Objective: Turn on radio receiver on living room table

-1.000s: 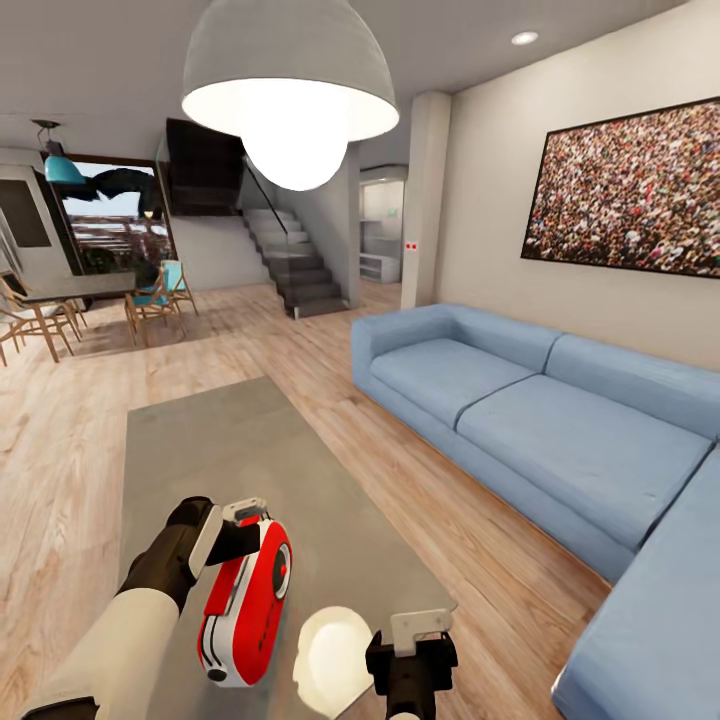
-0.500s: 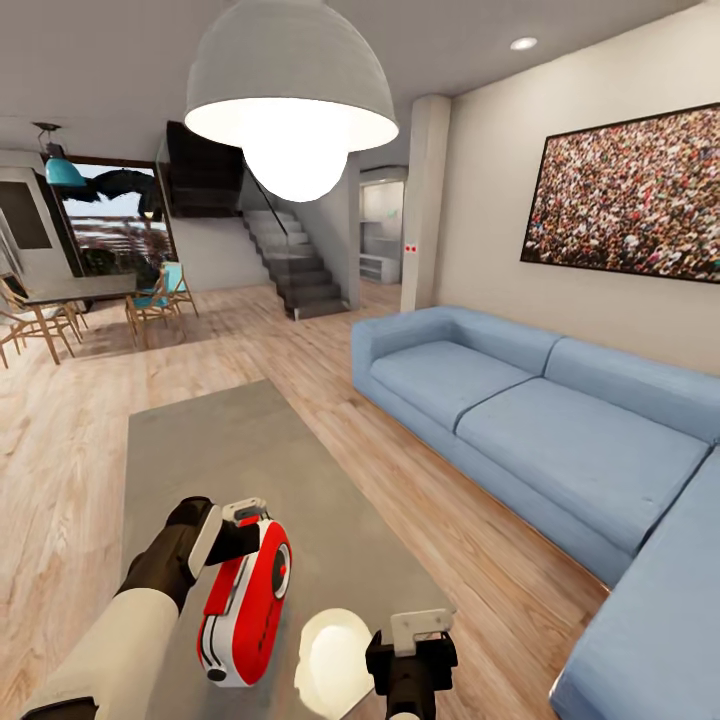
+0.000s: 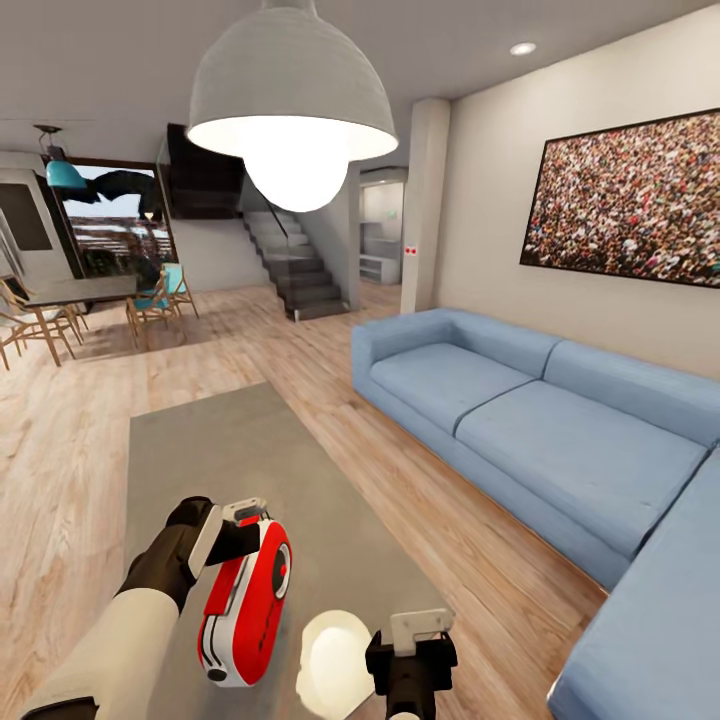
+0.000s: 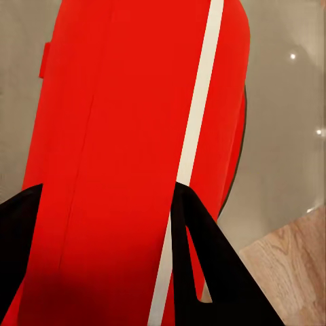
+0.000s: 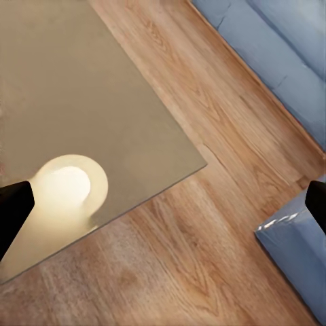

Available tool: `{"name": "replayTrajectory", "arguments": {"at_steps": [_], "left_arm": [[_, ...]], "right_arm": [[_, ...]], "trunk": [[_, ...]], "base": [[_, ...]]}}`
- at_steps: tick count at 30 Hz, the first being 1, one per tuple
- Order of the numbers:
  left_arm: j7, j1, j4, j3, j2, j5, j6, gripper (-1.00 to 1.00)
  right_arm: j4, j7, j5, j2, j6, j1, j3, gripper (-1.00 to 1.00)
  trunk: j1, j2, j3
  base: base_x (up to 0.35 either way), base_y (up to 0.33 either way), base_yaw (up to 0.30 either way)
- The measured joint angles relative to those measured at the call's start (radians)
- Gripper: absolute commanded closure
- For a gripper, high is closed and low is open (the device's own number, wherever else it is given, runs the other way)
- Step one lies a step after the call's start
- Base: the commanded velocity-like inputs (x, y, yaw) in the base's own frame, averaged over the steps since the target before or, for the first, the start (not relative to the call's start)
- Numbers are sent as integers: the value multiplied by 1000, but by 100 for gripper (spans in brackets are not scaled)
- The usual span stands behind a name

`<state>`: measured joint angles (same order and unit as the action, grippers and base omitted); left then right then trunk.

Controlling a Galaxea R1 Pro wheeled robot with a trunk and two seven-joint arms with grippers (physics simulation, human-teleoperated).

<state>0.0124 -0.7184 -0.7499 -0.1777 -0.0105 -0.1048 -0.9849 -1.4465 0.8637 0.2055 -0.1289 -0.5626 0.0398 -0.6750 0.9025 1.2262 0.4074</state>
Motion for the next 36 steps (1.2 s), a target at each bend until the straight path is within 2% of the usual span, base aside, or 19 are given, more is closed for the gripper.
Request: {"name": "replayTrajectory", "arguments": {"at_steps": [36], "left_arm": [[0, 0, 0, 0, -1, 2, 1, 100]], "right_arm": [[0, 0, -1, 0, 0, 0, 0, -100]], "trunk": [[-138, -252, -113]], "base": [[0, 0, 0]]}}
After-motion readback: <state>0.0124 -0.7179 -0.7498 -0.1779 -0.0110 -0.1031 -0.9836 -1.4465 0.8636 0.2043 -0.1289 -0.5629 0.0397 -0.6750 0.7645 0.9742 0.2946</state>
